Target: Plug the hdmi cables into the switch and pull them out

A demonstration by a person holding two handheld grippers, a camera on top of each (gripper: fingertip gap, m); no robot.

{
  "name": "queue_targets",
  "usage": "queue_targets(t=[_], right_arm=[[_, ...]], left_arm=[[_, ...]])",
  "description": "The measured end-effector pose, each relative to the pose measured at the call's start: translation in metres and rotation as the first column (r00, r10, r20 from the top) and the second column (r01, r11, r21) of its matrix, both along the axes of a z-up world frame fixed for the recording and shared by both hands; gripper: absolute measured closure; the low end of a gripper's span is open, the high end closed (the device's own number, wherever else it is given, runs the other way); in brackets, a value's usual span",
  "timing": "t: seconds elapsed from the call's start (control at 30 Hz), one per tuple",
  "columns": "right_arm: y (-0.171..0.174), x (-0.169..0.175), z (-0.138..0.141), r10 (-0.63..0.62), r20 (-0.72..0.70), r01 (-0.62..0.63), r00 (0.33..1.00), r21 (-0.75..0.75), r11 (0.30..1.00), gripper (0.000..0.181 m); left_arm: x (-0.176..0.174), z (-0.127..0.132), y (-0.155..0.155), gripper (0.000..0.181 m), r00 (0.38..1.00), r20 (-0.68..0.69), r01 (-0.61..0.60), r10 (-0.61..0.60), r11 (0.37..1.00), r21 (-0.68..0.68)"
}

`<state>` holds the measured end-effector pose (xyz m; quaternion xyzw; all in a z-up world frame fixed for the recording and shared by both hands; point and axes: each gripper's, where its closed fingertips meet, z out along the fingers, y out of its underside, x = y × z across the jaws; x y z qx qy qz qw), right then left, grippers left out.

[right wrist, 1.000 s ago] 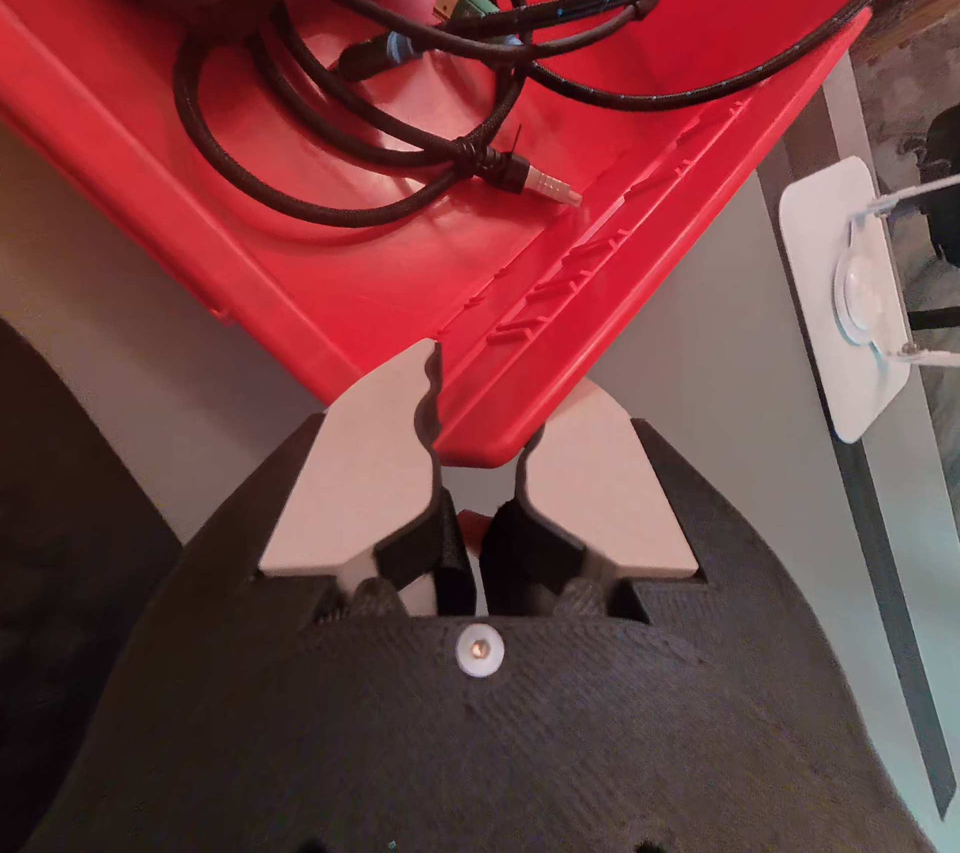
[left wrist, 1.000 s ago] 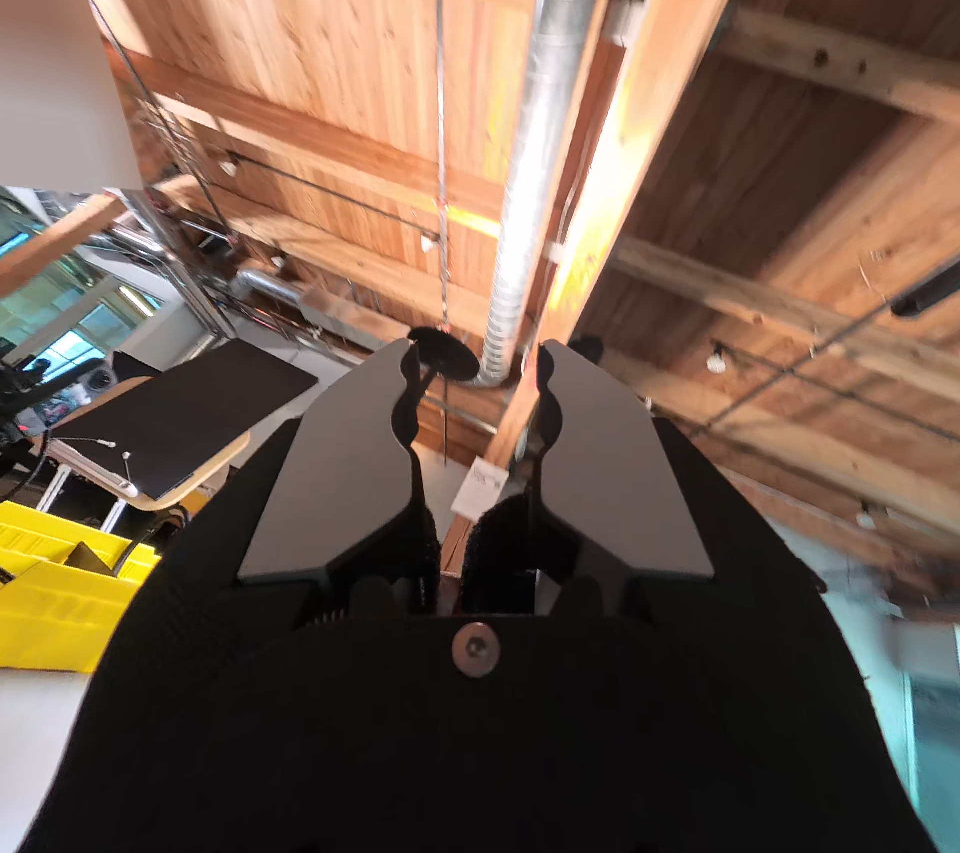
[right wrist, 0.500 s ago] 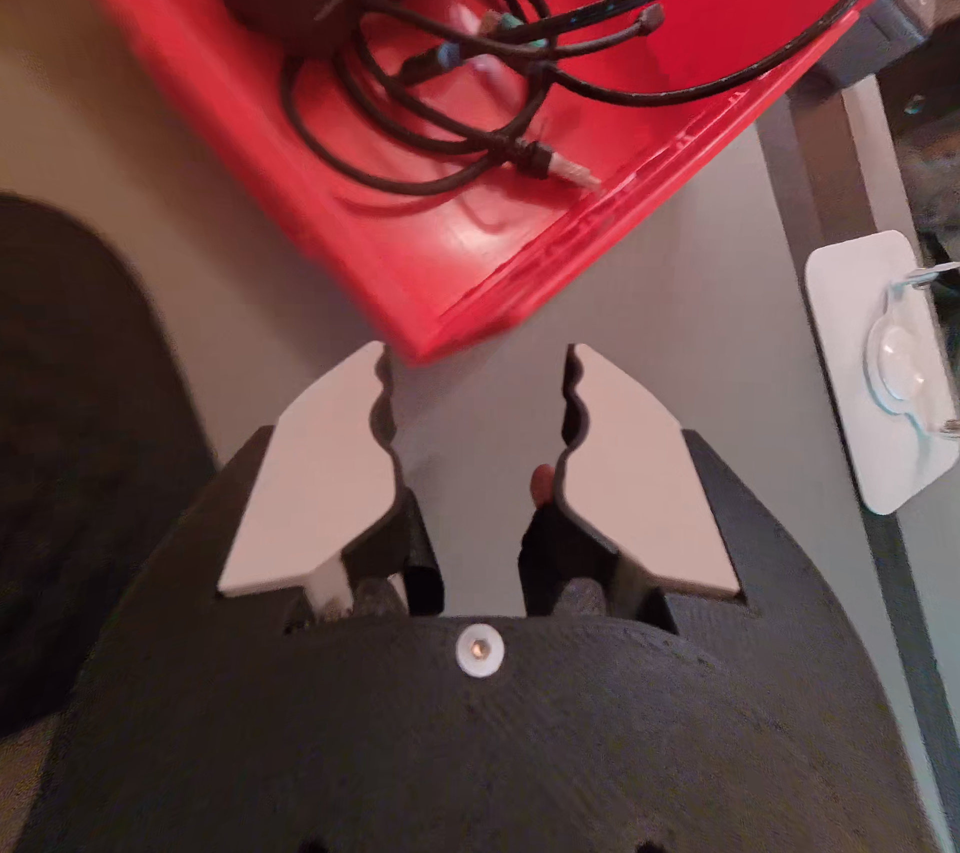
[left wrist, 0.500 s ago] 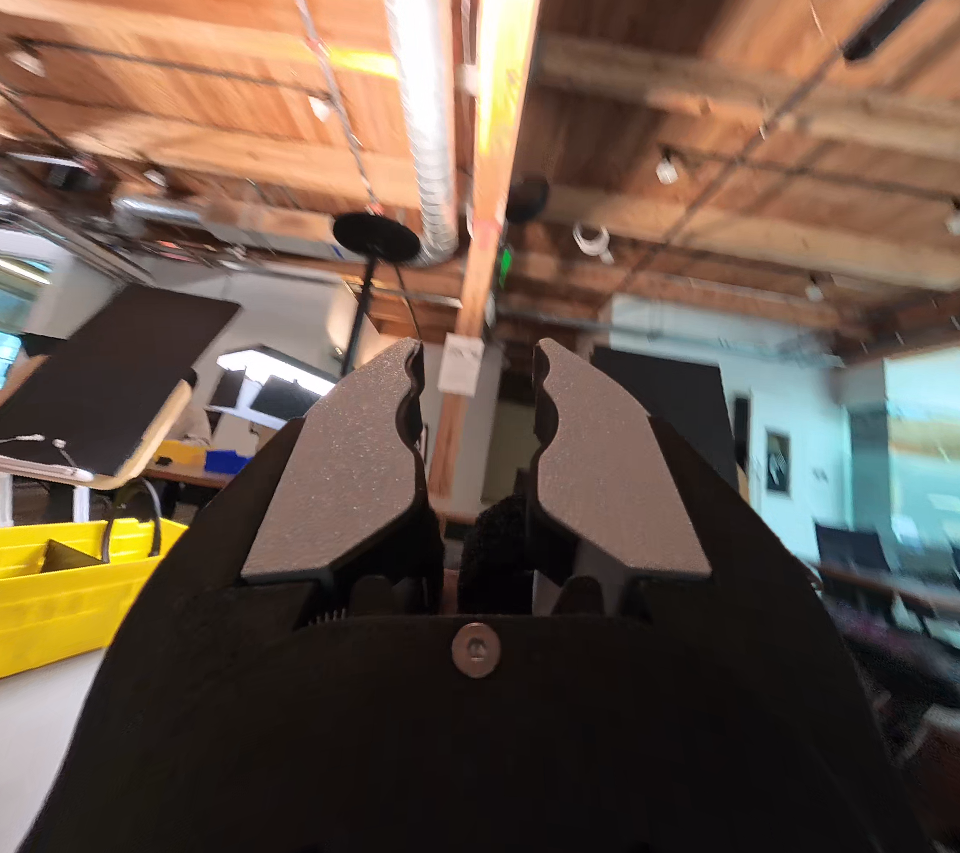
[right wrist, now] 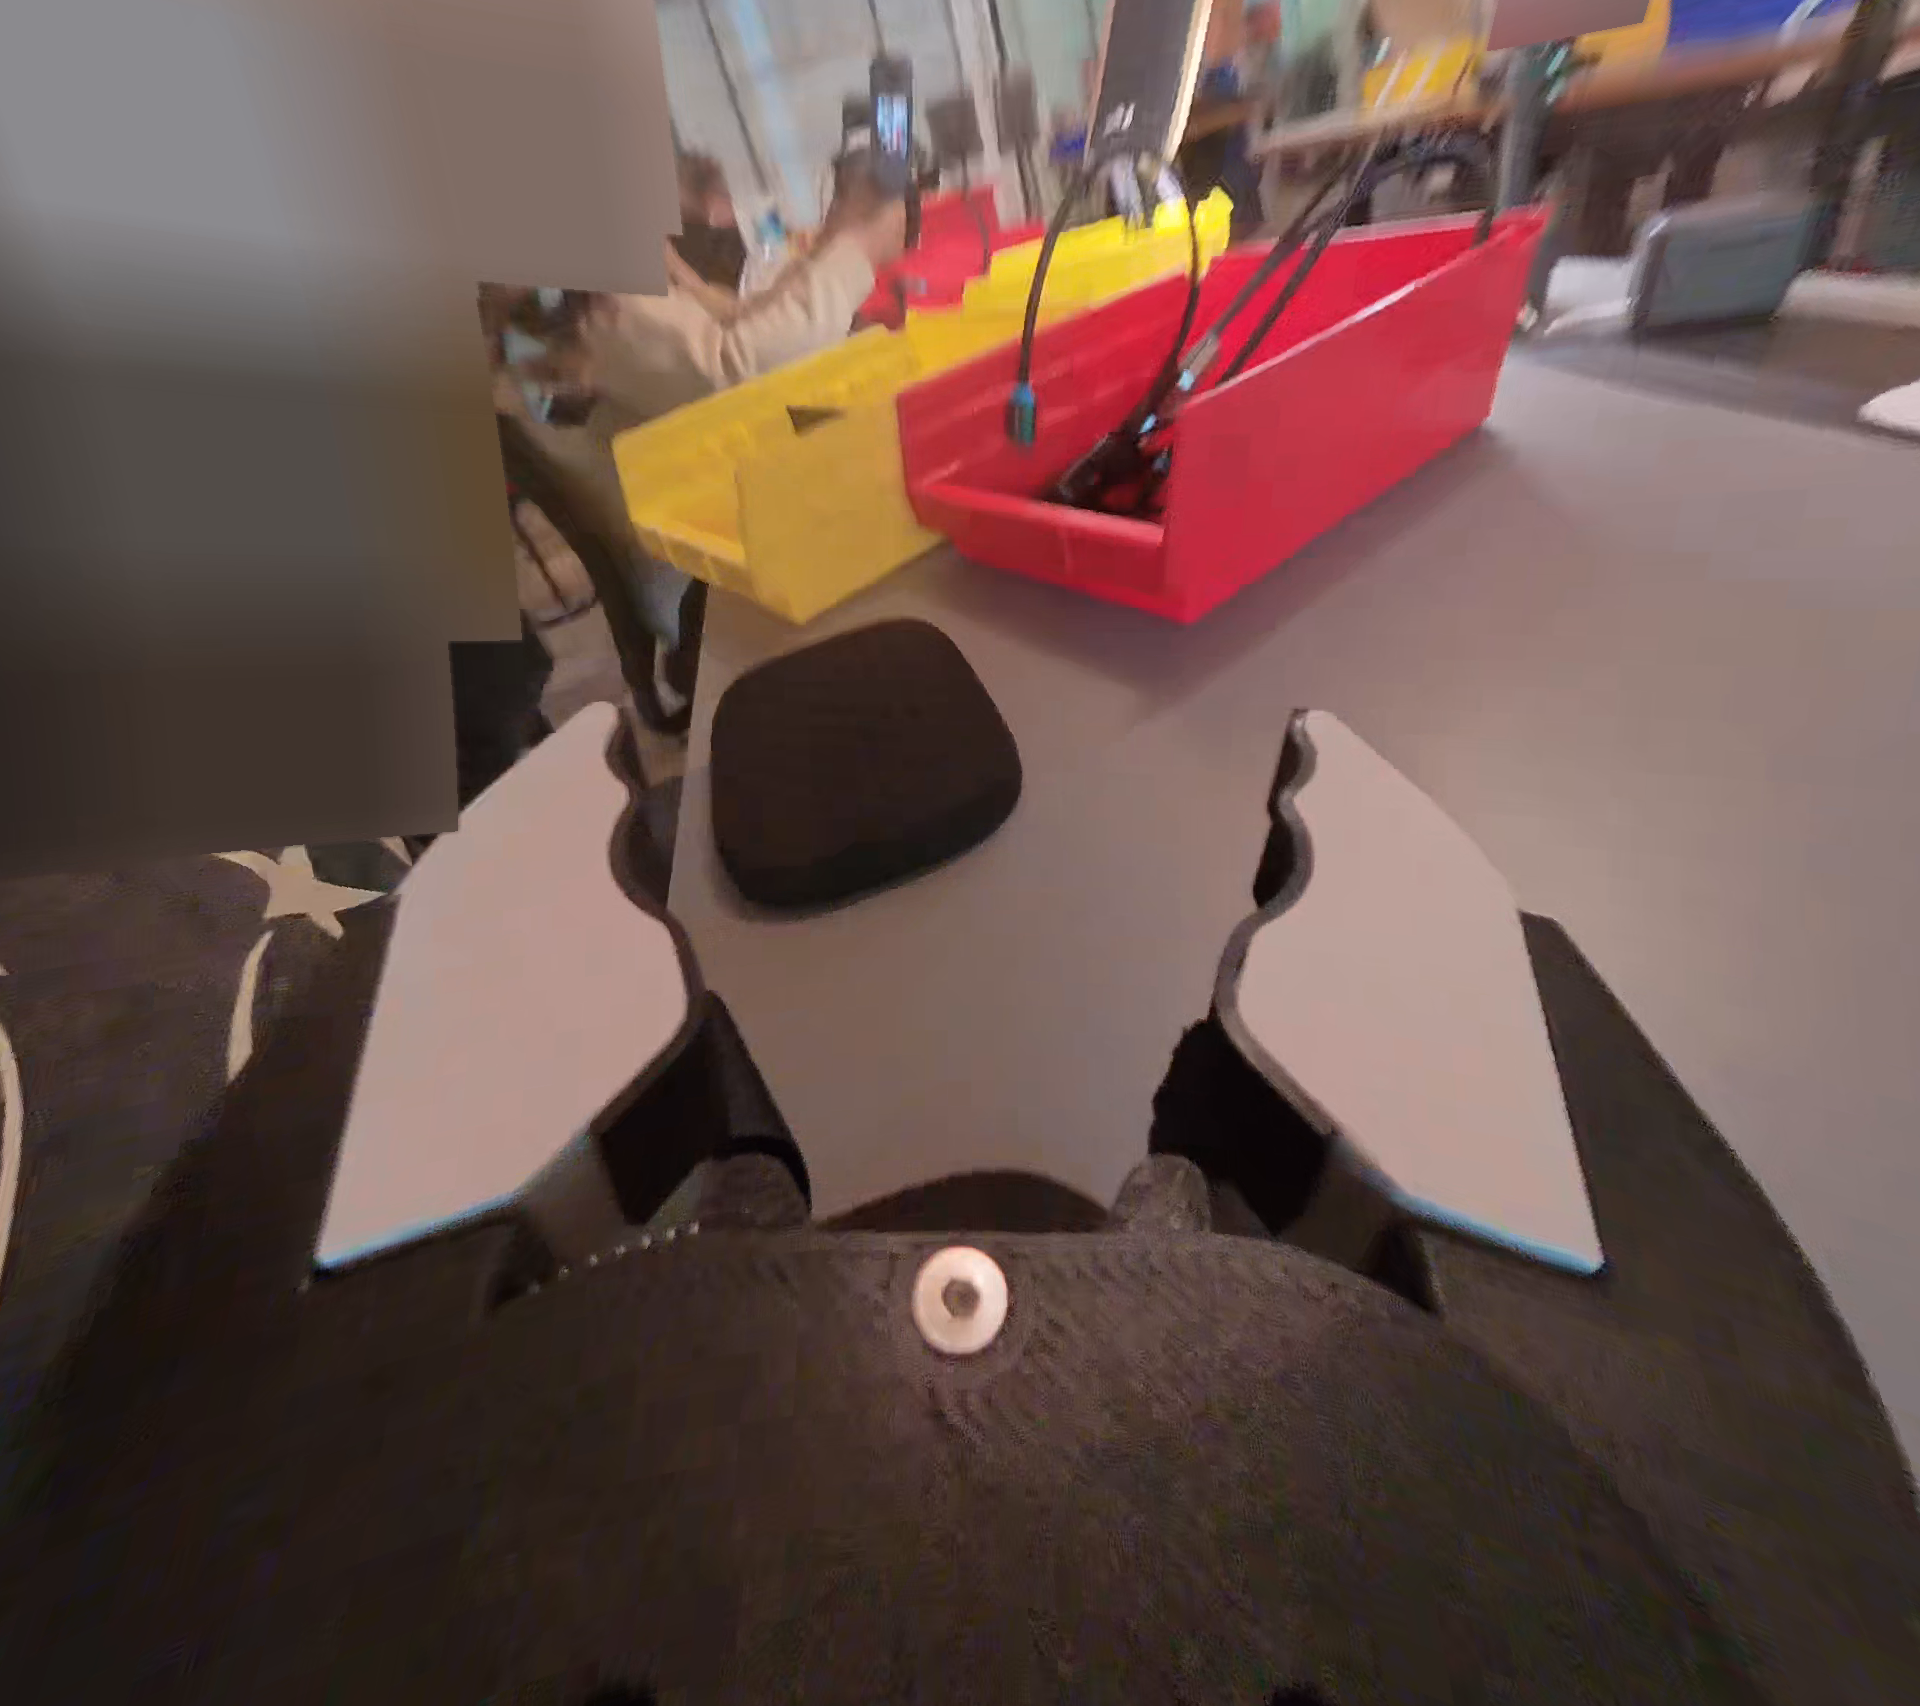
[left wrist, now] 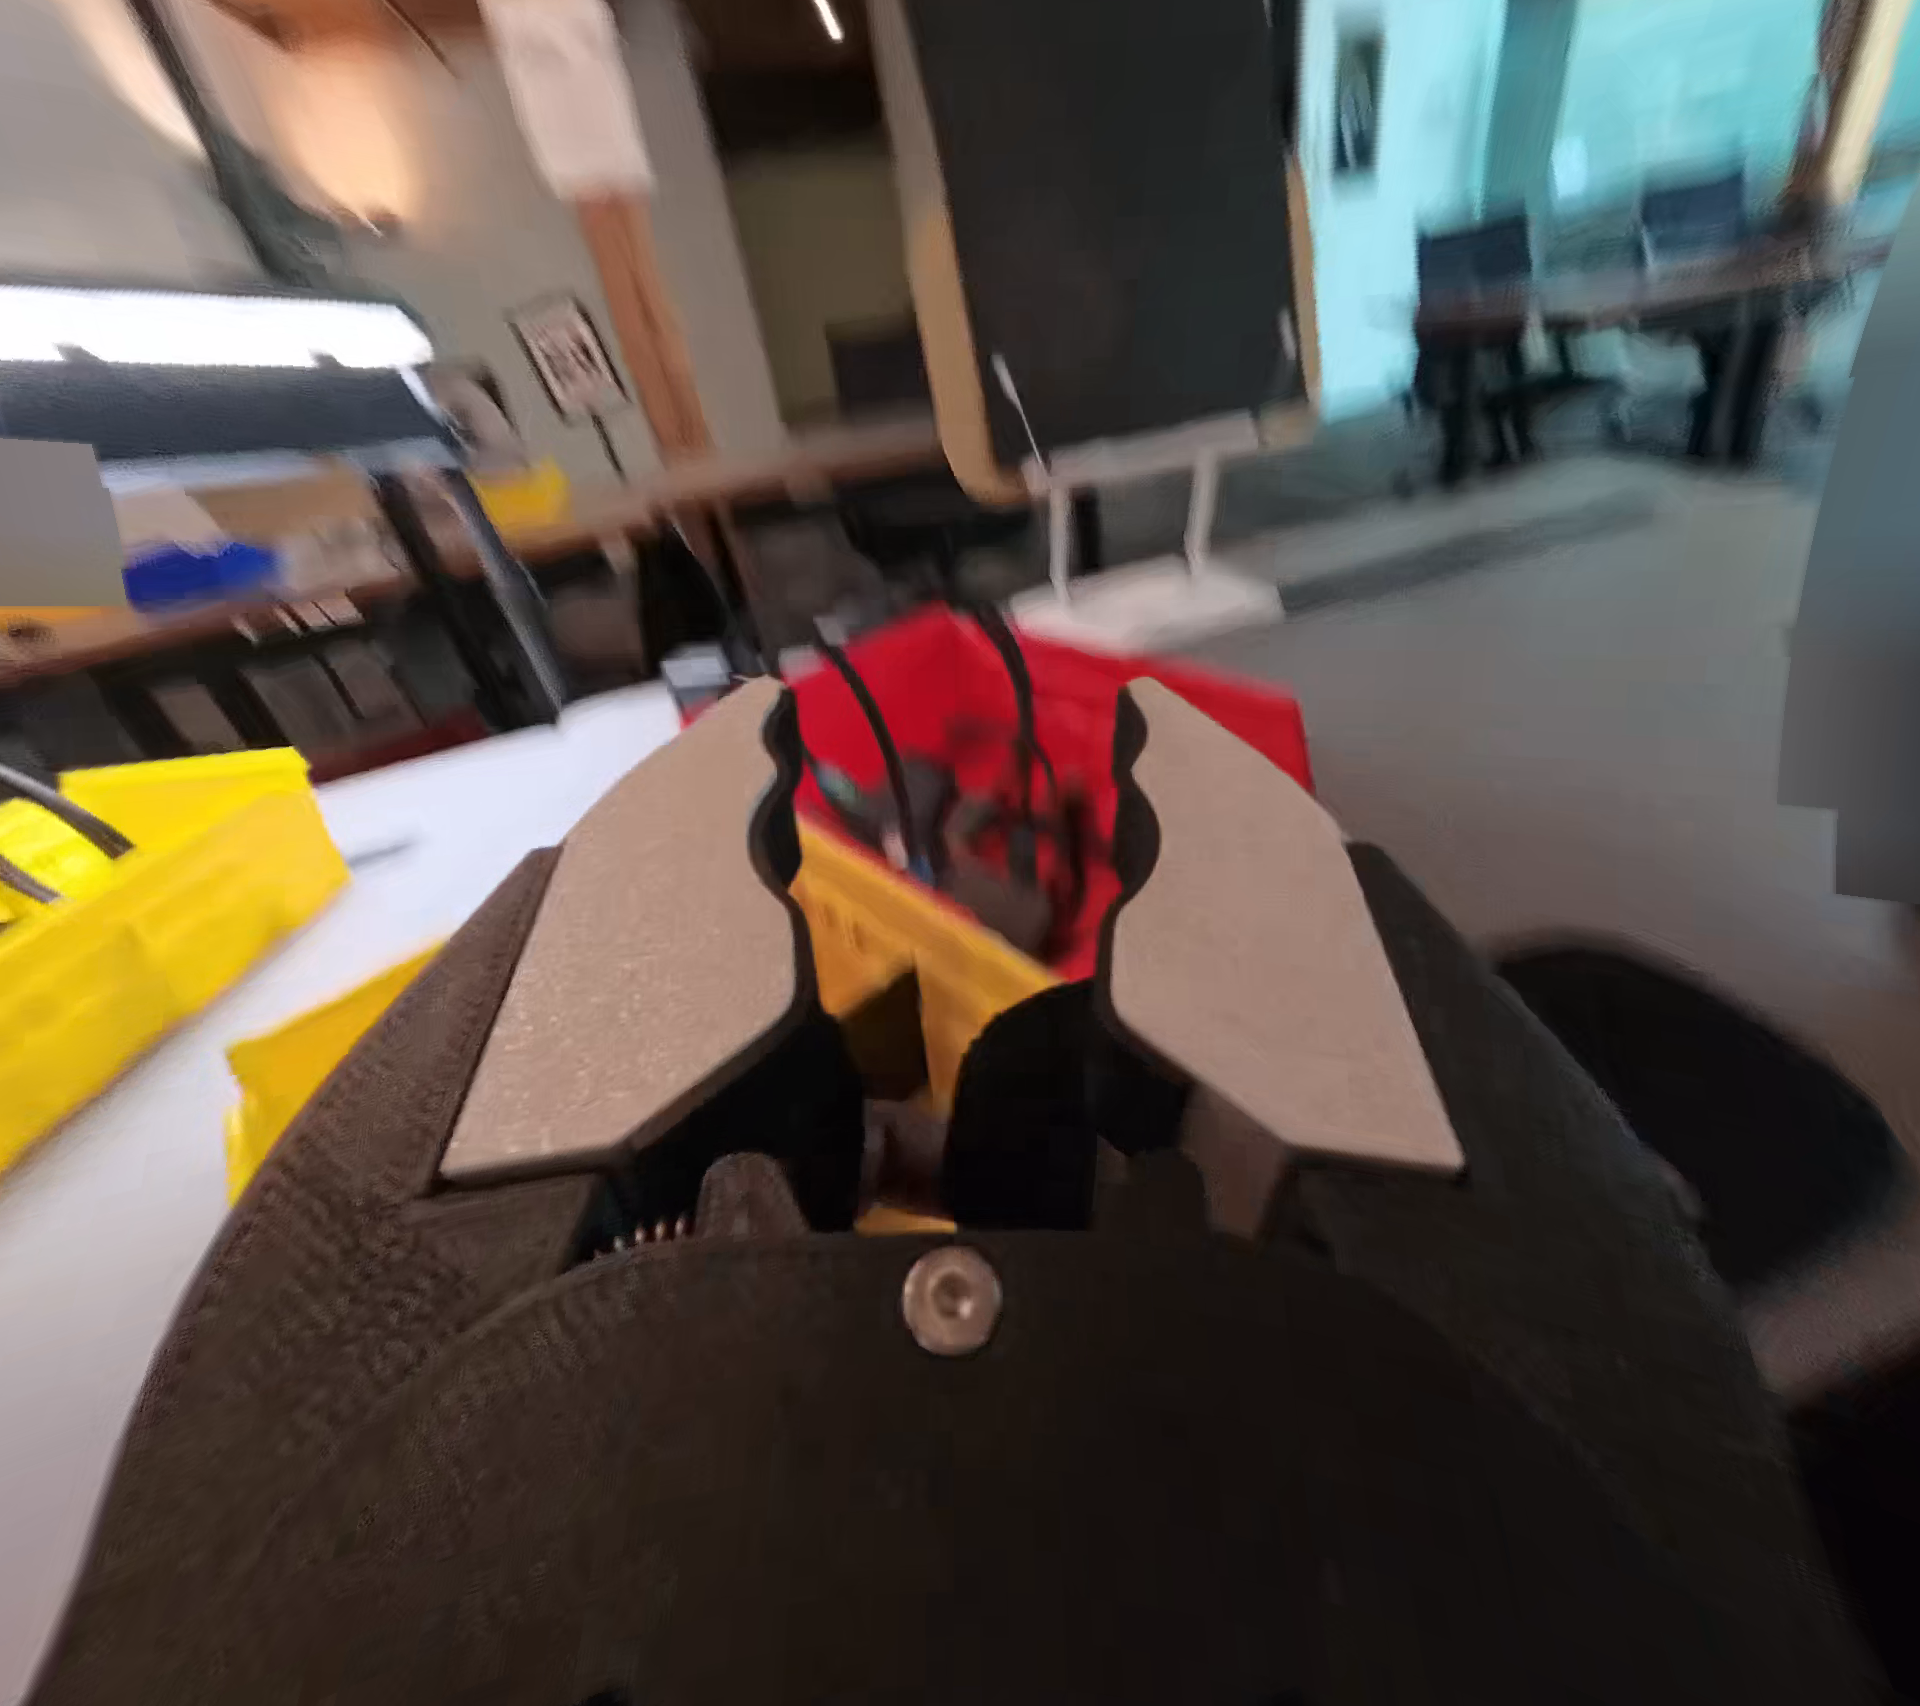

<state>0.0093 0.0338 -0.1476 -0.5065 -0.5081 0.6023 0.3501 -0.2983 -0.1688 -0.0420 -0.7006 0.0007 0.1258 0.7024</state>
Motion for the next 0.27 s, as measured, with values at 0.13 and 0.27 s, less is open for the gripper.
queue_targets(t=[0.13,0.27], right_arm=[[0.011,0.041,0.011,-0.102,-0.157,0.108,0.982,0.031,0.994,0.061],[0.014,0.066,0.027,-0.149,-0.393,0.146,0.908,-0.037,0.989,0.069]], left_arm=[[0.01,-0.06,-0.018,0.105,0.998,0.013,0.057,-0.058,0.902,-0.428],[0.011,-0.122,-0.045,0.099,0.994,-0.004,0.066,-0.106,0.65,-0.757]])
